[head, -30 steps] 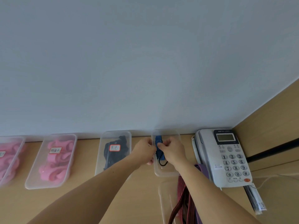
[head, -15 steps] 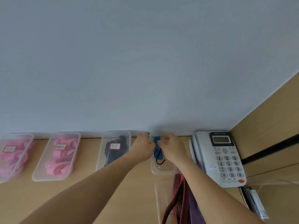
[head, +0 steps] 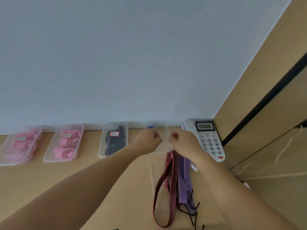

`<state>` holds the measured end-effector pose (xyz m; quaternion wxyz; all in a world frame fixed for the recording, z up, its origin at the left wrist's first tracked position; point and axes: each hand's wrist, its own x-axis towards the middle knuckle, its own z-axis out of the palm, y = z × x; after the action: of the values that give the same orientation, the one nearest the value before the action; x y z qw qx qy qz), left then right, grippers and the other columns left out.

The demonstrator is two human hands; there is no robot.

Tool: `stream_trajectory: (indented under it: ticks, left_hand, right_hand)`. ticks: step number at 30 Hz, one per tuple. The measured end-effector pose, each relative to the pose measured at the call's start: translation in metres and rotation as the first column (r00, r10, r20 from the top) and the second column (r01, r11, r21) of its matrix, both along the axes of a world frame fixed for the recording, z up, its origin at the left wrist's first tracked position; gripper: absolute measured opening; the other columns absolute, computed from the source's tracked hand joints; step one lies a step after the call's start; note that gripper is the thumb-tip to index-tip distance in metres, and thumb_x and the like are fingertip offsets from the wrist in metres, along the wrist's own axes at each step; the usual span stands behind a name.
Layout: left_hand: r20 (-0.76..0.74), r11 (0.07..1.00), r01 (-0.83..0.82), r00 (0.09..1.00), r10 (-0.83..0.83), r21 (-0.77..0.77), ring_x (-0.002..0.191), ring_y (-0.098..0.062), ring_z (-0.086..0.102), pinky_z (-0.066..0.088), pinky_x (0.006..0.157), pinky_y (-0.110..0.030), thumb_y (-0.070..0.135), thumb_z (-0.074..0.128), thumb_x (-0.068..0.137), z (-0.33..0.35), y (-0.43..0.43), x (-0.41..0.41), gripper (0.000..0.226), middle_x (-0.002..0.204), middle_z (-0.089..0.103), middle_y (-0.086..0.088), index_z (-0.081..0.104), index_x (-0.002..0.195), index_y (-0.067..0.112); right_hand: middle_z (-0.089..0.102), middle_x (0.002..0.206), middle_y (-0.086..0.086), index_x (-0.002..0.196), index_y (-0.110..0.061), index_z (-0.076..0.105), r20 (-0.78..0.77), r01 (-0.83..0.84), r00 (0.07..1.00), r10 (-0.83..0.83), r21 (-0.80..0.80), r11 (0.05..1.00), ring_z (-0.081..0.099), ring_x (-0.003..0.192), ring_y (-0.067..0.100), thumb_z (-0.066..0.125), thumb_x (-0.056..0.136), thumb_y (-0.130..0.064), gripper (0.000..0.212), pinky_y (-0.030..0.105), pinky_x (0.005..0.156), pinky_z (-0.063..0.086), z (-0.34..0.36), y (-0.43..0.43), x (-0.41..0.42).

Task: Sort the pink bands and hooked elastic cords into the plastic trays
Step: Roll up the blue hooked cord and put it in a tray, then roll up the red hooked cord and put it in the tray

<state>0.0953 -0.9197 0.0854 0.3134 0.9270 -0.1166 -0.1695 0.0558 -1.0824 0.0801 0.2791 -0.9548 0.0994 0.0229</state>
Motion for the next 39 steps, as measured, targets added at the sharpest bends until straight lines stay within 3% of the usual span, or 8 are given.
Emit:
stream_trajectory:
  ticks: [4,9,12,16,18,23,29,39]
  left_hand:
    - [-0.083,0.988,0.143,0.985,-0.148,-0.06,0.087,-0.02,0.065,0.055,0.08,-0.034,0.023,0.055,0.091,-0.008,0.002,-0.034,0.02,0.097,0.069,-0.001,0.067,0.101,0.012]
    - [-0.139,0.98,0.17,0.973,-0.183,-0.101,0.089,-0.021,0.067,0.055,0.082,-0.035,0.017,0.054,0.088,-0.031,0.008,-0.071,0.022,0.1,0.071,-0.005,0.07,0.101,0.009]
    - [-0.158,0.982,0.155,0.973,-0.17,-0.108,0.088,-0.023,0.067,0.055,0.081,-0.033,0.013,0.054,0.086,-0.038,0.011,-0.092,0.022,0.097,0.072,-0.008,0.073,0.094,0.005]
    - [-0.172,0.983,0.147,0.971,-0.165,-0.112,0.077,-0.022,0.064,0.049,0.067,-0.025,0.012,0.054,0.086,-0.038,0.009,-0.111,0.016,0.083,0.071,-0.005,0.067,0.079,0.01]
    - [-0.173,0.984,0.128,0.974,-0.148,-0.122,0.081,-0.024,0.066,0.049,0.069,-0.026,0.012,0.053,0.087,-0.037,0.003,-0.118,0.015,0.082,0.068,-0.005,0.068,0.082,0.009]
    - [-0.198,0.991,0.044,0.978,-0.068,-0.126,0.097,-0.029,0.067,0.05,0.078,-0.028,0.009,0.053,0.088,-0.04,-0.016,-0.144,0.018,0.103,0.071,-0.013,0.068,0.096,0.006]
    - [-0.224,0.994,-0.051,0.974,0.029,-0.094,0.098,-0.031,0.067,0.05,0.079,-0.03,0.008,0.053,0.088,-0.051,-0.023,-0.17,0.02,0.105,0.071,-0.016,0.07,0.098,0.003]
    - [-0.249,0.985,-0.147,0.961,0.121,-0.089,0.097,-0.034,0.067,0.053,0.085,-0.037,0.009,0.052,0.09,-0.052,-0.011,-0.18,0.02,0.106,0.07,-0.018,0.068,0.103,0.005]
  right_hand:
    - [0.068,0.103,-0.001,0.103,-0.021,0.067,-0.078,0.027,0.997,-0.029,-0.02,0.999,0.062,0.095,0.02,0.058,0.092,-0.037,0.022,0.033,0.079,0.049,-0.006,0.005,-0.047]
    - [0.067,0.102,-0.004,0.105,-0.021,0.066,-0.152,0.083,0.984,-0.09,-0.05,0.995,0.062,0.094,0.017,0.058,0.091,-0.038,0.023,0.031,0.079,0.049,-0.026,0.016,-0.097]
    - [0.065,0.1,-0.004,0.098,-0.022,0.064,-0.186,0.118,0.974,-0.129,-0.067,0.991,0.06,0.093,0.017,0.06,0.09,-0.035,0.016,0.029,0.075,0.045,-0.038,0.015,-0.126]
    - [0.066,0.099,-0.005,0.094,-0.022,0.064,-0.227,0.14,0.961,-0.161,-0.104,0.985,0.061,0.095,0.019,0.061,0.089,-0.031,0.012,0.029,0.076,0.045,-0.052,0.005,-0.15]
    - [0.066,0.098,-0.005,0.093,-0.021,0.065,-0.266,0.121,0.952,-0.149,-0.118,0.986,0.062,0.094,0.019,0.061,0.087,-0.03,0.012,0.03,0.076,0.047,-0.057,0.0,-0.16]
    - [0.068,0.093,-0.001,0.086,-0.025,0.06,-0.32,0.024,0.944,-0.074,-0.156,0.987,0.065,0.091,0.023,0.062,0.081,-0.037,0.013,0.029,0.065,0.042,-0.075,-0.011,-0.176]
    - [0.067,0.11,0.0,0.109,-0.021,0.061,-0.288,-0.166,0.954,0.086,-0.266,0.95,0.064,0.104,0.025,0.062,0.084,-0.039,0.031,0.031,0.081,0.049,-0.102,-0.008,-0.182]
    - [0.069,0.109,0.002,0.107,-0.021,0.066,-0.248,-0.242,0.956,0.156,-0.368,0.898,0.065,0.101,0.025,0.052,0.093,-0.035,0.024,0.032,0.078,0.049,-0.113,-0.006,-0.179]
